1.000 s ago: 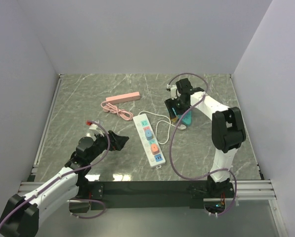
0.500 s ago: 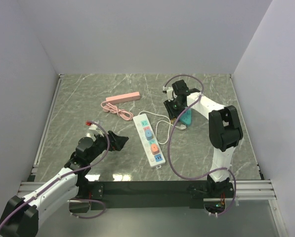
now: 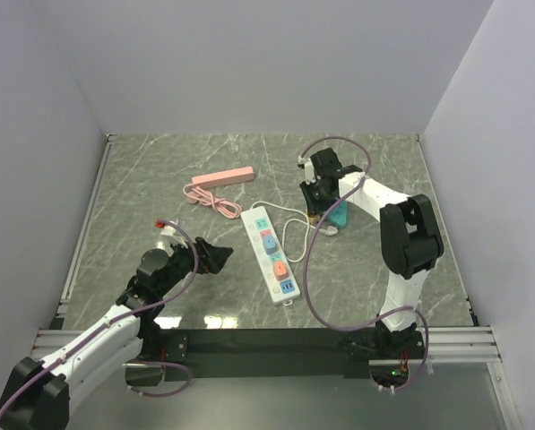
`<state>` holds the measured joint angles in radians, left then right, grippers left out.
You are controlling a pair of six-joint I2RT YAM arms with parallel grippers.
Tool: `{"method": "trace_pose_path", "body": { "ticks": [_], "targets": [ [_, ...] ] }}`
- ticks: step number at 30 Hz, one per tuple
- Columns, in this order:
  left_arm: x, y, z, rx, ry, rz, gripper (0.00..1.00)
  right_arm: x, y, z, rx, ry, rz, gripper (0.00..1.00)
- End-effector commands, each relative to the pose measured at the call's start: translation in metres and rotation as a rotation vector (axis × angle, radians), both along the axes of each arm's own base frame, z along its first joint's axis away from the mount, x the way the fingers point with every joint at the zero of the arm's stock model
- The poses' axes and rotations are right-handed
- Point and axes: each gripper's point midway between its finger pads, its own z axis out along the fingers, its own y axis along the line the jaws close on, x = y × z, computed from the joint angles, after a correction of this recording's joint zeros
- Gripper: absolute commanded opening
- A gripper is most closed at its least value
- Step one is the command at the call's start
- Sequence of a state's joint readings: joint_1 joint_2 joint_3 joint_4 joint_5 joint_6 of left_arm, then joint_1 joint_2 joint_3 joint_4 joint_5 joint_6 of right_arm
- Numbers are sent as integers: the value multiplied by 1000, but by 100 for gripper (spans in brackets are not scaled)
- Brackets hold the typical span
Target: Insert the plug
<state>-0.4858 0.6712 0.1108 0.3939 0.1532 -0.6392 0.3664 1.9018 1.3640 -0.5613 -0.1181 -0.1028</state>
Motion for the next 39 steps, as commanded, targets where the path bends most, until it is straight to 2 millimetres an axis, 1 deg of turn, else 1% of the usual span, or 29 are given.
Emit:
{"method": "trace_pose_path", "body": {
  "ticks": [1,2,3,6,7,8,12,13,15,16,18,19,20,21,22,23,24,25,26,27,28,30,31,32,33,35,37,38,39],
  "targets": [
    [3,-1,14,-12,-57,-11,99,2,-2,17,13,-85,-62,10],
    [3,-2,17,-16,-66,-14,99,2,-3,23,21,-105,-78,9],
    [3,-3,17,-13,-66,-16,99,4,-12,25,-17,-131,-107,9],
    [6,-5,25,-13,-83,-21,99,3,-26,30,-70,-155,-168,9],
    [7,-6,29,-15,-91,-25,99,5,-25,41,-50,-186,-173,9],
    [7,-6,31,-15,-95,-28,100,5,-24,47,-32,-197,-172,9],
    [6,-8,36,-24,-106,-38,99,5,-36,70,-17,-235,-226,9],
    [6,-8,36,-24,-109,-40,99,3,-38,78,-15,-250,-237,8],
    [6,-9,39,-32,-117,-45,99,-2,-38,86,2,-261,-259,8],
    [6,-11,44,-40,-133,-48,99,-5,-38,100,24,-294,-267,8],
    [7,-16,46,-47,-134,-63,99,-11,-35,111,60,-316,-280,8],
    [10,-21,50,-52,-142,-72,99,-17,-29,126,91,-348,-271,8],
    [12,-25,53,-53,-149,-69,99,-21,-22,133,127,-357,-266,8],
    [9,-34,55,-54,-153,-95,99,-25,-15,147,167,-393,-259,8],
    [13,-41,56,-44,-150,-104,99,-31,-1,153,199,-401,-232,8],
    [15,-47,64,-53,-176,-108,99,-35,10,159,242,-404,-219,8],
    [13,-57,67,-56,-180,-134,99,-39,18,164,263,-413,-209,8],
    [18,-65,71,-59,-180,-146,99,-43,30,175,303,-439,-195,8],
    [19,-71,80,-84,-208,-160,99,-52,46,180,340,-435,-166,8],
    [17,-77,84,-97,-217,-189,99,-57,54,184,369,-432,-153,8],
    [21,-83,85,-98,-213,-200,99,-60,61,196,417,-455,-144,7],
    [24,-90,90,-99,-232,-215,99,-75,81,200,504,-425,-93,7],
    [27,-93,95,-99,-240,-215,99,-79,88,212,560,-448,-72,6],
    [27,-95,98,-94,-255,-218,99,-86,95,210,592,-424,-58,6],
    [27,-99,103,-98,-266,-223,99,-89,100,218,628,-437,-51,6],
    [24,-103,109,-95,-291,-231,99,-99,109,217,674,-403,-25,6],
    [24,-105,115,-99,-308,-237,99,-107,119,222,728,-392,16,6],
    [23,-106,116,-103,-311,-243,99,-109,121,219,739,-379,14,6],
    [21,-107,116,-107,-314,-247,99,-111,123,223,760,-389,24,6]
  ]
}}
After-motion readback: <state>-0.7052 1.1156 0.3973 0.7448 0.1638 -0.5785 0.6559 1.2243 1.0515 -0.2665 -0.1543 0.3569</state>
